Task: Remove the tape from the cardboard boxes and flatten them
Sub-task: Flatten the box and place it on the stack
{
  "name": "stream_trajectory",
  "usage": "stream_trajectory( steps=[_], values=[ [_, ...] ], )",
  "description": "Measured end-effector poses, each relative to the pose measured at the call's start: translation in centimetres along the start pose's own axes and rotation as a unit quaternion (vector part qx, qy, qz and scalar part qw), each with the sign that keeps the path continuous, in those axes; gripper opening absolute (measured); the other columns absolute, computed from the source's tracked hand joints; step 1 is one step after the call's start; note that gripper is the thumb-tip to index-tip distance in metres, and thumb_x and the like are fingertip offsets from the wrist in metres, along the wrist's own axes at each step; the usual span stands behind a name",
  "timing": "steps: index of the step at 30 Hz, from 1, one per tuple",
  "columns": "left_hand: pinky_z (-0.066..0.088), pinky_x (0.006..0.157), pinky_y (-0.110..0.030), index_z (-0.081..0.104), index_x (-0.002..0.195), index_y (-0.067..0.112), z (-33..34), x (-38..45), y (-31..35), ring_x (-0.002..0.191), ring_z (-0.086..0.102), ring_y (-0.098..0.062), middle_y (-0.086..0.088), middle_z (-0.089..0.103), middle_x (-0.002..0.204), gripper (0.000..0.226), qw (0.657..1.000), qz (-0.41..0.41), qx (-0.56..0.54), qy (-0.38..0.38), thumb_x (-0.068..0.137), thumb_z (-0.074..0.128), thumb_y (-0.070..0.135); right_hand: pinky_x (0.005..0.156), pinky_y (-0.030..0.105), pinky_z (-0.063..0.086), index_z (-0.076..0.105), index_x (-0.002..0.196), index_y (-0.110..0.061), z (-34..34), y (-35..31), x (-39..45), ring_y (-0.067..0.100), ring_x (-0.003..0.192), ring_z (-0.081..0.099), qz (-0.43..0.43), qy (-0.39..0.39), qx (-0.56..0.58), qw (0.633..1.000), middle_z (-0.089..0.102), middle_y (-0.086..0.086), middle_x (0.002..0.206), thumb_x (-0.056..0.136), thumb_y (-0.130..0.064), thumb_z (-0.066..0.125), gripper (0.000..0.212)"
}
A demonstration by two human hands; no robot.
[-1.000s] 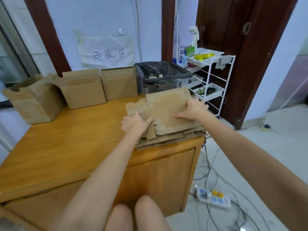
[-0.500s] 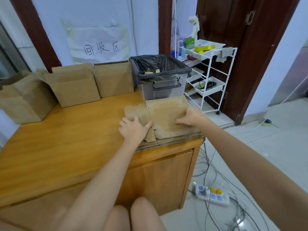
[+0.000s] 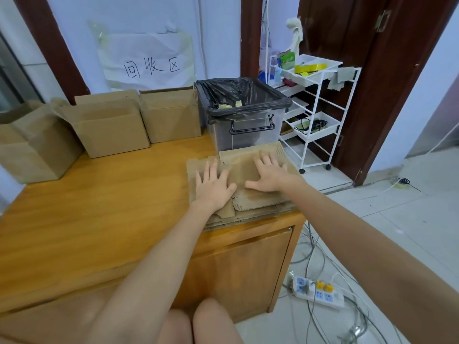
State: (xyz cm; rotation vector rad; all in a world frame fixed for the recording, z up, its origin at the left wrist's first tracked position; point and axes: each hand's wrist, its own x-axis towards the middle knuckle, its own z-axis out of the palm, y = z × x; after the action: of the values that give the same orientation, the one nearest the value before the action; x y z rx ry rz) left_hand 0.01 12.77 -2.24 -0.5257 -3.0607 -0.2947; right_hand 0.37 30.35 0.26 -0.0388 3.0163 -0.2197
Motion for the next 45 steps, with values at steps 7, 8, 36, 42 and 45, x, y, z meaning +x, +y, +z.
stream_trajectory(
  steps=[7, 8, 36, 42, 45],
  values=[
    [-0.003, 0.119, -0.05, 0.038, 0.137, 0.023, 0.3, 2.7, 0.0, 0.149, -0.006, -0.023, -0.006, 0.009, 0.161, 0.042, 0.999, 0.025, -0.041, -0.007, 0.096, 0.035, 0.032, 0.115, 0.06, 0.006, -0.004, 0.154, -0.021, 0.0, 0.8, 1.2, 0.028, 0.148, -0.004, 0.026, -0.057, -0.049, 0.997, -0.007, 0.005, 0.162, 0.071, -0.088, 0.037, 0.114],
    [-0.002, 0.118, -0.05, 0.039, 0.134, 0.022, 0.3, 3.0, 0.0, 0.149, -0.004, -0.024, -0.006, 0.012, 0.161, 0.041, 0.998, 0.019, -0.053, -0.011, 0.095, 0.036, 0.036, 0.115, 0.06, 0.007, -0.004, 0.154, -0.022, -0.3, 0.8, 1.3, 0.028, 0.148, -0.004, 0.028, -0.069, -0.057, 0.996, -0.007, 0.005, 0.162, 0.069, -0.09, 0.036, 0.116],
    [0.024, 0.116, -0.039, 0.047, 0.141, 0.018, -0.2, 2.7, -1.3, 0.139, 0.034, -0.021, -0.002, 0.039, 0.15, 0.042, 0.951, -0.037, -0.307, 0.02, 0.1, 0.042, 0.027, 0.118, 0.053, -0.001, 0.022, 0.152, -0.023, 2.6, 0.7, -2.3, 0.02, 0.148, 0.003, -0.056, 0.028, 0.005, 0.998, 0.008, 0.006, 0.161, 0.081, -0.077, 0.041, 0.091],
    [0.034, 0.107, -0.036, 0.045, 0.143, 0.022, -2.0, 0.0, -4.5, 0.134, 0.041, -0.023, -0.003, 0.04, 0.15, 0.043, 0.981, -0.058, -0.177, 0.048, 0.1, 0.041, 0.028, 0.116, 0.045, 0.019, 0.024, 0.151, -0.018, -0.3, -2.1, -2.5, 0.025, 0.143, 0.022, -0.083, 0.002, -0.014, 0.996, 0.02, 0.007, 0.158, 0.094, -0.055, 0.042, 0.07],
    [0.036, 0.104, -0.036, 0.042, 0.144, 0.022, -3.2, -1.2, -6.3, 0.132, 0.042, -0.025, -0.005, 0.041, 0.149, 0.044, 0.987, -0.074, -0.135, 0.05, 0.1, 0.041, 0.03, 0.114, 0.045, 0.024, 0.024, 0.151, -0.018, -1.5, -4.9, -2.1, 0.027, 0.142, 0.025, -0.096, 0.008, -0.023, 0.995, 0.023, 0.009, 0.157, 0.096, -0.05, 0.042, 0.066]
  ],
)
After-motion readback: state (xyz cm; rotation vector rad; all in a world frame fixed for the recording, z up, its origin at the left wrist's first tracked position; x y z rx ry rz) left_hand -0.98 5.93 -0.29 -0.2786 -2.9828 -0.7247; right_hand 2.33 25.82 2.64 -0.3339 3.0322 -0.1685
